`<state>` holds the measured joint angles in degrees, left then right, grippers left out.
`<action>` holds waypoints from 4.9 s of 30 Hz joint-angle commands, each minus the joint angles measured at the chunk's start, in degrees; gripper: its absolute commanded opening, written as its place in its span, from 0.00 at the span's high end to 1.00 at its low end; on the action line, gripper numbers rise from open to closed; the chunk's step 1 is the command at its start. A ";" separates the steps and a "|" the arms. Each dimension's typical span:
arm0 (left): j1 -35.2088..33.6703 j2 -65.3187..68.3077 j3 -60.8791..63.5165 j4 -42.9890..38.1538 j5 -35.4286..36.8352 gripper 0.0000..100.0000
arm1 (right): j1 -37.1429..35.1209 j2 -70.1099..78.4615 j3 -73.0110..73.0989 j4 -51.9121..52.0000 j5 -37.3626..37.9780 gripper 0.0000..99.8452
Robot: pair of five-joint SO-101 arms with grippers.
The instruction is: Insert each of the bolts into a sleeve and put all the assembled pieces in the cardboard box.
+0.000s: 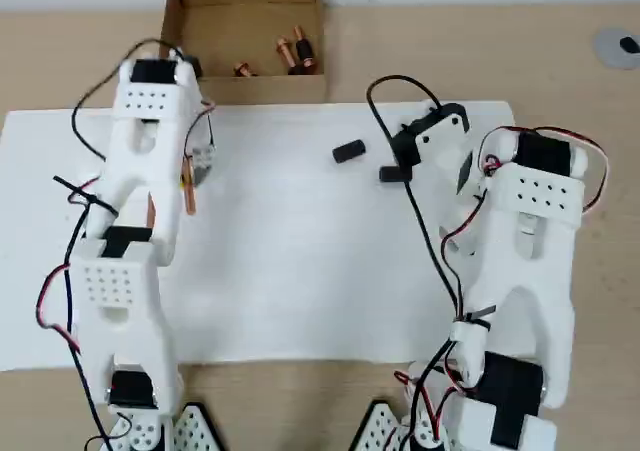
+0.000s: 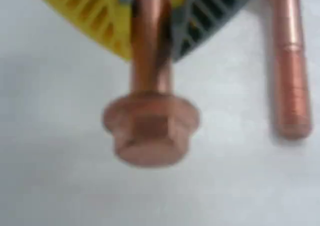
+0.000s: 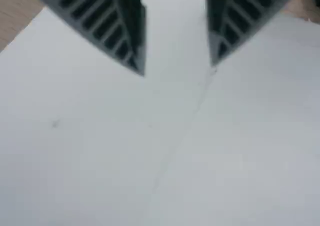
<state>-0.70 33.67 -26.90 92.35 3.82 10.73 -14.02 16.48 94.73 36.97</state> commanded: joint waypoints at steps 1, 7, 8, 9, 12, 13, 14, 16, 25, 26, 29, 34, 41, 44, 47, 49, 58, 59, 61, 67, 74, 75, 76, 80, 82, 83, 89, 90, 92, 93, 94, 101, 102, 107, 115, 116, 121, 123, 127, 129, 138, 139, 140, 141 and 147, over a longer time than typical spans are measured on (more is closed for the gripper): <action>0.88 -7.52 12.04 -10.37 -0.18 0.99 | 0.92 -0.57 -0.04 -0.26 0.18 0.89; 2.81 -17.27 32.44 -27.25 1.49 0.99 | 0.92 -0.57 -0.13 -0.35 2.46 0.89; 2.99 -19.30 35.16 -29.63 1.49 0.99 | 0.92 -0.57 -0.13 -0.35 2.73 0.89; 2.90 -21.41 37.63 -31.74 1.49 0.99 | 0.92 -0.57 -0.13 -0.44 2.73 0.89; 2.55 -26.07 43.96 -38.15 2.29 0.99 | 0.92 -0.57 -0.13 -0.44 2.73 0.89; 2.55 -27.21 45.89 -40.00 2.29 0.99 | 0.92 -0.57 -0.13 -0.44 2.73 0.89; 2.55 -27.91 47.38 -41.58 2.29 0.99 | 0.92 -0.57 -0.13 -0.44 2.73 0.89; 2.55 -29.23 49.76 -44.04 2.29 0.99 | 0.92 -0.57 -0.13 -0.44 2.90 0.89; -1.58 -31.43 50.73 -45.45 5.36 0.84 | 0.92 -0.57 0.04 -0.44 3.87 0.89; -1.93 -31.52 50.73 -45.63 5.36 0.84 | 0.92 -0.57 0.04 -0.44 3.87 0.89; -2.37 -31.52 50.73 -47.21 5.54 0.84 | 0.92 -0.57 0.04 -0.44 3.87 0.89; -2.29 -31.08 51.08 -49.05 5.63 0.84 | 0.92 -0.57 0.04 -0.35 3.69 0.89; -1.93 -30.99 51.25 -50.73 13.80 0.84 | 0.92 -0.57 0.04 -0.18 3.60 0.89; -1.85 -30.81 51.52 -50.55 15.21 0.84 | 0.92 -0.57 -0.04 -0.18 3.60 0.89; -1.14 -28.97 52.04 -50.64 15.21 0.84 | 0.84 -0.57 -0.13 -0.18 3.52 0.89; 0.09 -26.59 51.60 -50.64 15.21 0.84 | 0.84 -0.57 -0.13 -0.18 3.52 0.89; 1.14 -21.41 46.42 -50.20 15.03 0.84 | 0.84 -0.57 -0.13 -0.35 3.52 0.89; 1.14 -21.23 46.42 -50.29 14.95 0.84 | 0.84 -0.57 -0.13 -0.35 3.52 0.89; 1.14 -21.05 46.33 -50.29 14.95 0.84 | 0.84 -0.57 -0.22 -0.35 3.60 0.89; 1.23 -21.05 46.33 -50.20 14.86 0.94 | 0.84 -0.57 -0.22 -0.35 3.69 0.89; 1.23 -21.32 46.68 -50.20 14.86 1.00 | 0.84 -0.57 -0.22 -0.35 3.60 0.89; 1.23 -21.41 46.77 -50.11 14.86 1.00 | 0.84 -0.57 -0.22 -0.35 3.60 0.89; 1.32 -21.49 46.42 -49.58 14.77 1.00 | 0.66 -0.57 -0.31 -0.35 3.60 0.89; 1.41 -26.77 42.90 -42.73 10.73 1.00 | -1.36 -0.57 -3.38 1.23 3.87 0.89; 1.93 -32.66 42.20 -40.70 10.29 1.00 | -4.18 -0.31 -7.43 4.84 6.59 0.89; 2.20 -36.44 42.37 -40.18 10.29 1.00 | -6.37 -0.22 -9.45 6.95 9.58 0.89; 5.36 -63.69 55.65 -41.76 10.02 1.00 | -16.04 0.84 -17.10 7.12 23.47 0.89; 5.54 -68.18 59.43 -42.64 10.02 1.00 | -17.19 1.45 -17.63 6.42 25.49 0.89; 5.27 -76.53 67.78 -45.36 10.02 1.00 | -18.42 2.59 -18.15 5.01 29.45 0.89; 5.19 -80.48 72.18 -47.21 9.93 1.00 | -18.59 3.30 -18.15 3.78 30.33 0.89; 5.10 -84.26 76.48 -49.23 9.93 1.00 | -18.68 4.09 -18.15 2.64 30.59 0.89; 2.73 -107.82 102.07 -64.70 9.93 1.00 | -14.02 15.60 -19.74 -2.46 30.86 0.89; 2.20 -110.99 104.88 -66.81 9.93 1.00 | -13.41 18.24 -20.70 -2.55 30.77 0.89; 1.76 -124.53 115.87 -73.05 9.93 1.00 | -13.05 30.11 -29.23 1.67 30.59 0.87; 1.85 -138.77 120.35 -67.87 9.93 1.00 | -13.23 37.85 -46.29 7.65 30.59 0.83; 1.76 -138.33 119.74 -67.16 9.93 1.00 | -13.23 37.93 -47.16 7.65 30.59 0.83; 2.02 -138.07 119.91 -66.90 9.93 1.00 | -13.93 40.22 -47.78 7.38 30.95 0.82; 2.02 -138.07 119.91 -66.90 9.93 1.00 | -14.02 42.77 -48.13 7.03 31.38 0.82; 2.02 -137.98 120.00 -66.81 9.93 1.00 | -14.02 47.16 -49.54 5.71 31.65 0.82; 2.02 -137.98 120.00 -66.81 9.93 1.00 | -14.02 49.27 -52.09 5.71 31.65 0.82; 2.02 -137.98 120.53 -66.99 9.93 1.00 | -15.08 57.36 -64.13 6.15 31.65 0.82; 2.02 -137.98 120.62 -66.99 9.93 1.00 | -15.16 58.15 -64.75 6.15 31.65 0.82; 2.02 -137.98 120.79 -66.99 9.93 1.00 | -15.25 58.95 -65.10 5.98 31.74 0.82; 2.11 -137.98 120.79 -67.08 9.93 1.00 | -15.34 59.74 -65.63 5.98 31.74 0.82; 2.11 -137.98 120.79 -67.08 9.85 1.00 | -15.78 64.84 -70.46 6.07 31.74 0.82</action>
<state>1.67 -103.21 94.24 25.36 14.11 -3.69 50.33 -49.54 100.79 67.91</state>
